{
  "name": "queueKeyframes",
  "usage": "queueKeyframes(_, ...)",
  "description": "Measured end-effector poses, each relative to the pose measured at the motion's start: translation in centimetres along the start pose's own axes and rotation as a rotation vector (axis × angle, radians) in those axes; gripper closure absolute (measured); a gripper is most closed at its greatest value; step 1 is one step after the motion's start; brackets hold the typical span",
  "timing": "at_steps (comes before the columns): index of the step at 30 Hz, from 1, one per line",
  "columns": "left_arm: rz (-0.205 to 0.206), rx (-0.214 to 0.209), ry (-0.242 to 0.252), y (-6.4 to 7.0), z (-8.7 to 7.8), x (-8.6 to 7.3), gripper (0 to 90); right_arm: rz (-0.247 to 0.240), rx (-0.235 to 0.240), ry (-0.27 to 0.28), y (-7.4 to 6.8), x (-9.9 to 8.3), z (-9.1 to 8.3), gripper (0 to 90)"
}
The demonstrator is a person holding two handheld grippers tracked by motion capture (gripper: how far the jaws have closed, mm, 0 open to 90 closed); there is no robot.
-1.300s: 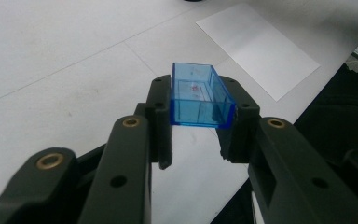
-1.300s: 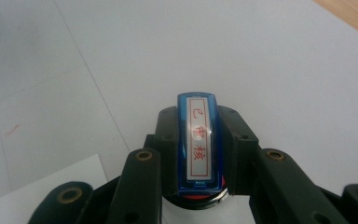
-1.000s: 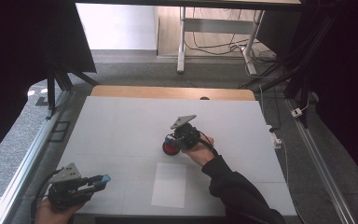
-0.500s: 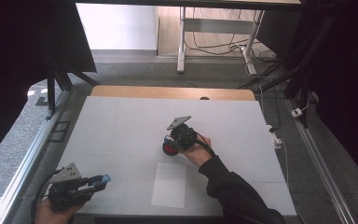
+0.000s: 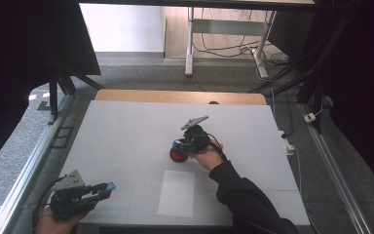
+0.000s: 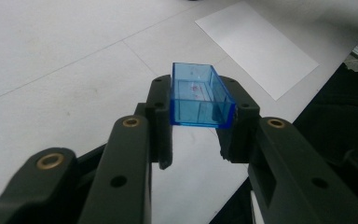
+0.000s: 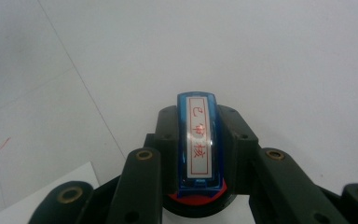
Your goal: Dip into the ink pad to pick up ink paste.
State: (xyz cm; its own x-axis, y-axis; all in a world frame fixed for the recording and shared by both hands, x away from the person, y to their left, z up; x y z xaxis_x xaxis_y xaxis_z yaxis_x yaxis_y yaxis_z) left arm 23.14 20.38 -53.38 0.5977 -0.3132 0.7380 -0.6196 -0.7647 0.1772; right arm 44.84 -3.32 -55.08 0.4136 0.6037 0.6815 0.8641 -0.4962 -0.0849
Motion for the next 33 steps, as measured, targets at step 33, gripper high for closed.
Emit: queueKeyframes(33, -0.015, -0.018, 0.016, -0.1, -0.2, 0.1, 68.3, -0.026, -0.04, 0.031, -0.4, -0.1, -0.1, 71.7)
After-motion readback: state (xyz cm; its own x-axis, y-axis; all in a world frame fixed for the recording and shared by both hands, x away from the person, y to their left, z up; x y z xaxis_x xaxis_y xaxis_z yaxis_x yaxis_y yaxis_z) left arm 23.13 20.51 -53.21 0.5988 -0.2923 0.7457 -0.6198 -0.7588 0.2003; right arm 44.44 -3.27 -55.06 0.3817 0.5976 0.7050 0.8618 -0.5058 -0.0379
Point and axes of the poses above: each handheld gripper's, and its own axes: z roughly forward along the jaws, x roughly out of its top, y roughly to its right, the point moved 9 cm from there along z, roughly forward along the jaws, and after that the axes turned 2 degrees about x, right-handed, at the moved point
